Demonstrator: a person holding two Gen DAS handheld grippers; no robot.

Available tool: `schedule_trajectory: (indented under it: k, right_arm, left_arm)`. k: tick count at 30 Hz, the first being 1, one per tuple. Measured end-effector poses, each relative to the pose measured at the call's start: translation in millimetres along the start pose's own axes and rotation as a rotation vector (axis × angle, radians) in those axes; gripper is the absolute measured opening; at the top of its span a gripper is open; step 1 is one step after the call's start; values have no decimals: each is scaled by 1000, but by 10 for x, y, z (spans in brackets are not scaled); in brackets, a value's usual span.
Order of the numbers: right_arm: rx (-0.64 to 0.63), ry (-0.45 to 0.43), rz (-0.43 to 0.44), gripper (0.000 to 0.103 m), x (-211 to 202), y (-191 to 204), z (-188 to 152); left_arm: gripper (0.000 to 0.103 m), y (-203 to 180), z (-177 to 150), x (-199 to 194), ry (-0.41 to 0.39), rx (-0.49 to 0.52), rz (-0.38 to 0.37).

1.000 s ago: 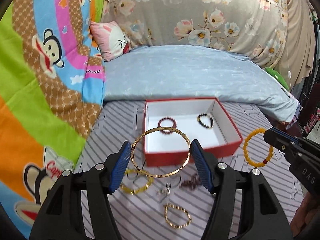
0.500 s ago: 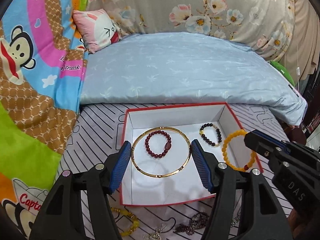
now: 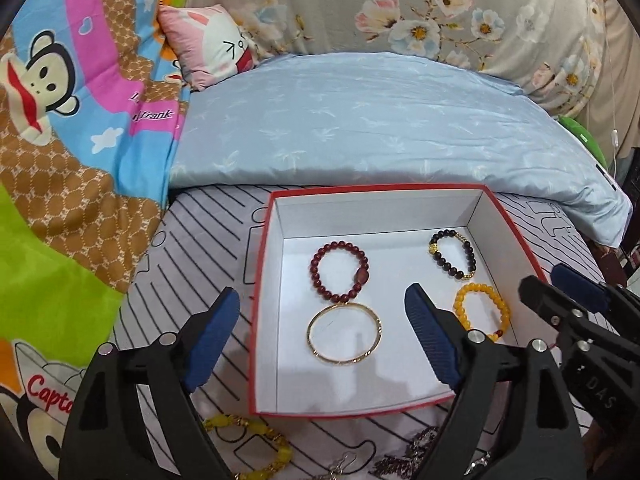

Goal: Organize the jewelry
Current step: 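Open both tools to release the bangle and bracelet into the box, then withdraw from the box and move right tool to the silver wristwatch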

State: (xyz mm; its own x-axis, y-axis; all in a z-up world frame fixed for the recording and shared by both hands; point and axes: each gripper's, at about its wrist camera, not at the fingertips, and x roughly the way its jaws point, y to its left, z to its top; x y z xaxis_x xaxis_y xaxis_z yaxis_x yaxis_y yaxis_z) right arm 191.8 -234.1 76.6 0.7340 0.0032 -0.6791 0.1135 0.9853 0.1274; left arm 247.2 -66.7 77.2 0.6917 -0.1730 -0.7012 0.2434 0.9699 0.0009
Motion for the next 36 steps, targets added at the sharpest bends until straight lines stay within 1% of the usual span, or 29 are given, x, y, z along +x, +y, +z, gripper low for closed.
schedule_trajectory:
  k: [5,8,15,18,21,24,27,32,36]
  right_arm:
    - [3,-8,12,48,-272,21,-208]
    - [4,-11,4,49,-423,38,-384]
    - [21,44,-7,49,-611,35,-915]
    - [47,80,11,49,-617,53,-1158]
    - [66,105,27,49,-583,107,-1328]
    - [90,135,51,49,-508,161,-1427]
    - [97,151,59,49,-442,214,-1474]
    - [116,160,72,49,-357,263,-1479]
    - [118,150,68,48,-303,297,-1440]
  left_arm:
    - [82,131,-179,-274,-26,-15,17]
    - [83,229,-317,-415,-29,-27,24]
    - [84,474,-803,-661,-1,-91,55]
    - [84,511,-1045,-717,18,-114,59]
    - [84,518,-1251,-749,33,-119,65]
    - [84,500,-1427,-765,40,-116,77]
    - [84,497,-1562,-779,46,-120,73]
    - [84,545,-1660,-799,45,-154,56]
    - [84,580,-1705,-776,50,-170,60]
